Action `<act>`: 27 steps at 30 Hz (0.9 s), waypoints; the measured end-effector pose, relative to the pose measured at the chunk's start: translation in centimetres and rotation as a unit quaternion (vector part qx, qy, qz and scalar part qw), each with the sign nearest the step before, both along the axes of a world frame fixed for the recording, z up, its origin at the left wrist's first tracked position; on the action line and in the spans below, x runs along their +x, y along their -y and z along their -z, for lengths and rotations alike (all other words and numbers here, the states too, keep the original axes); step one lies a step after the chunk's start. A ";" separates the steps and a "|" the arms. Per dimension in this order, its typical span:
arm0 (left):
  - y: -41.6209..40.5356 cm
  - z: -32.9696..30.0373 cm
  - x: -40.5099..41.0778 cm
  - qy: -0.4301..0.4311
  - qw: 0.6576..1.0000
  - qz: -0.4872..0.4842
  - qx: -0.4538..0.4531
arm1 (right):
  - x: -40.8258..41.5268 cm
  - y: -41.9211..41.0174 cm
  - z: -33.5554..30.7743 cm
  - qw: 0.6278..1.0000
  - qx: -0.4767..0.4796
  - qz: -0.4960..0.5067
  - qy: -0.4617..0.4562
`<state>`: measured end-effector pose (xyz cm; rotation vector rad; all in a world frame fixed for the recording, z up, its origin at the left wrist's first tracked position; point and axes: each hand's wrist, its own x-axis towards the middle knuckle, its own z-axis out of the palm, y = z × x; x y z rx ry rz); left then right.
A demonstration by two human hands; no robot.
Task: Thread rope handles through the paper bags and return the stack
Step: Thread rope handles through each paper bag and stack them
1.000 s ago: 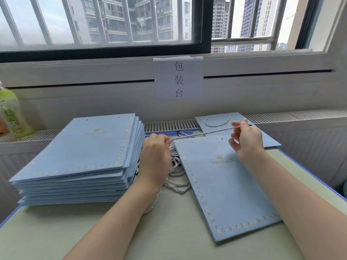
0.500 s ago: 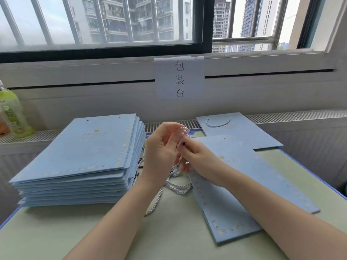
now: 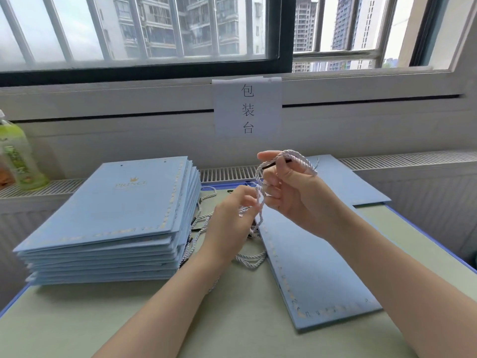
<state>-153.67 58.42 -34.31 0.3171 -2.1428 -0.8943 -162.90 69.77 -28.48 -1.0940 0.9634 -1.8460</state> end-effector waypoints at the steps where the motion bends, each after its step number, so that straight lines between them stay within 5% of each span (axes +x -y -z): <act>1: 0.1 0.0 0.0 0.005 1.000 -0.002 0.003 | -0.1 0.0 -0.1 1.000 -0.005 -0.003 0.002; 8: 0.1 -0.7 0.3 -0.081 0.986 -0.097 0.105 | -2.6 0.6 1.4 0.968 0.073 0.238 -0.027; 14: 0.6 -1.3 0.5 -0.138 0.949 -0.180 0.217 | -4.7 -0.7 0.2 0.939 0.024 0.344 0.001; 17: 0.4 -1.1 0.5 -0.121 0.965 -0.223 0.064 | -5.3 -0.5 1.0 0.892 0.129 0.394 -0.178; 21: -0.6 -0.8 0.5 -0.063 0.982 -0.125 -0.126 | -6.1 0.2 3.2 0.736 0.319 0.404 -0.440; 24: -1.4 0.4 0.2 0.099 0.980 -0.029 -0.167 | -6.0 0.5 4.1 0.740 0.345 0.343 -0.465; 27: -1.0 1.0 -0.1 0.226 0.950 -0.063 -0.206 | -5.9 0.7 4.4 0.751 0.332 0.327 -0.468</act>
